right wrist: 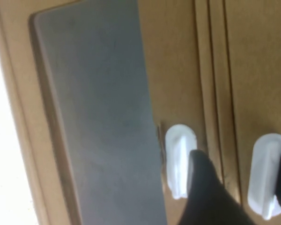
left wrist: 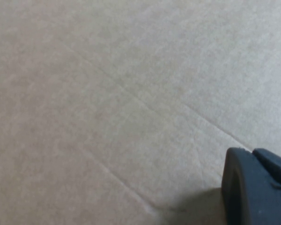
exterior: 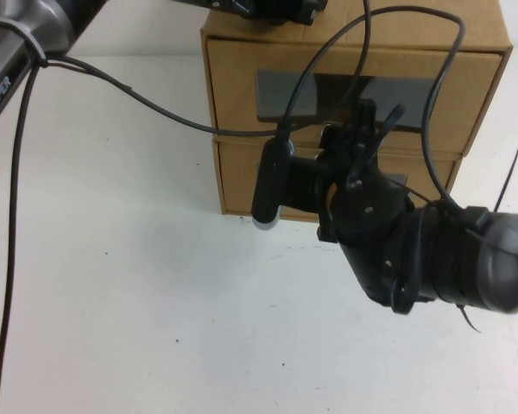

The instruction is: Open the shoe box

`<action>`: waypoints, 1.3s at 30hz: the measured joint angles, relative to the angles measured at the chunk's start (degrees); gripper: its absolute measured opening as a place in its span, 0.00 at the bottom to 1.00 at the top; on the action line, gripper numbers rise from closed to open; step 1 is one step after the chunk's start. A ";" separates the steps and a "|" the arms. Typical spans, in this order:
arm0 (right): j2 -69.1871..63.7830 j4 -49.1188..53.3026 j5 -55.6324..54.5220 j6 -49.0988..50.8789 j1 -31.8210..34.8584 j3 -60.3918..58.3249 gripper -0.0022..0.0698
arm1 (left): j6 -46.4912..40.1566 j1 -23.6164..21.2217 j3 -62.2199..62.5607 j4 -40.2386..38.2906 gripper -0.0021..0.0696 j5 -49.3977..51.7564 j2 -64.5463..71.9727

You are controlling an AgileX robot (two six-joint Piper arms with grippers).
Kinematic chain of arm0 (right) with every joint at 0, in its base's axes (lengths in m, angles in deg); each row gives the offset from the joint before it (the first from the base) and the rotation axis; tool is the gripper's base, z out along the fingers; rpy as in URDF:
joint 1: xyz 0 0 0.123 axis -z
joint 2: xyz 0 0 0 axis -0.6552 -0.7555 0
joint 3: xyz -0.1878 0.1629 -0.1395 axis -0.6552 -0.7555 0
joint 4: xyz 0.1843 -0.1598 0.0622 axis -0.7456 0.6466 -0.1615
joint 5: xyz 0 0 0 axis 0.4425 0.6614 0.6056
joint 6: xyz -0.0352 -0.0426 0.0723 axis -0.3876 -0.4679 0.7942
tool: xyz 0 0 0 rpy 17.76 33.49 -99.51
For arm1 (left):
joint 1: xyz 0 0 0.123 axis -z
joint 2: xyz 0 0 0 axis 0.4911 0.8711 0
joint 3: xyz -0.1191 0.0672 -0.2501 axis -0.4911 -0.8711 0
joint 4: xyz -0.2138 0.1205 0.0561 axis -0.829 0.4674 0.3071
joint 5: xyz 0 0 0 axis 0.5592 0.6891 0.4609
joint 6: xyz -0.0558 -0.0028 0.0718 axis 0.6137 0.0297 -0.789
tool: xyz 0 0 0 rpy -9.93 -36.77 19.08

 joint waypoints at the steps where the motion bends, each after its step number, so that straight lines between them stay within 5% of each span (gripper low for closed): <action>1: -0.39 0.00 0.00 0.00 0.28 0.28 0.44 | -0.09 -0.05 0.00 0.00 0.02 0.00 0.00; 10: -2.44 1.47 2.44 -1.49 0.93 1.61 0.40 | -0.22 -0.05 0.00 0.03 0.02 -1.10 0.04; 17: -2.44 2.93 3.13 -1.49 1.30 1.85 0.06 | -0.26 -0.05 0.00 0.26 0.02 -1.24 0.04; 39: 6.26 -0.70 9.40 2.23 -8.39 -7.97 0.03 | -0.26 -0.05 0.00 0.11 0.02 0.15 0.13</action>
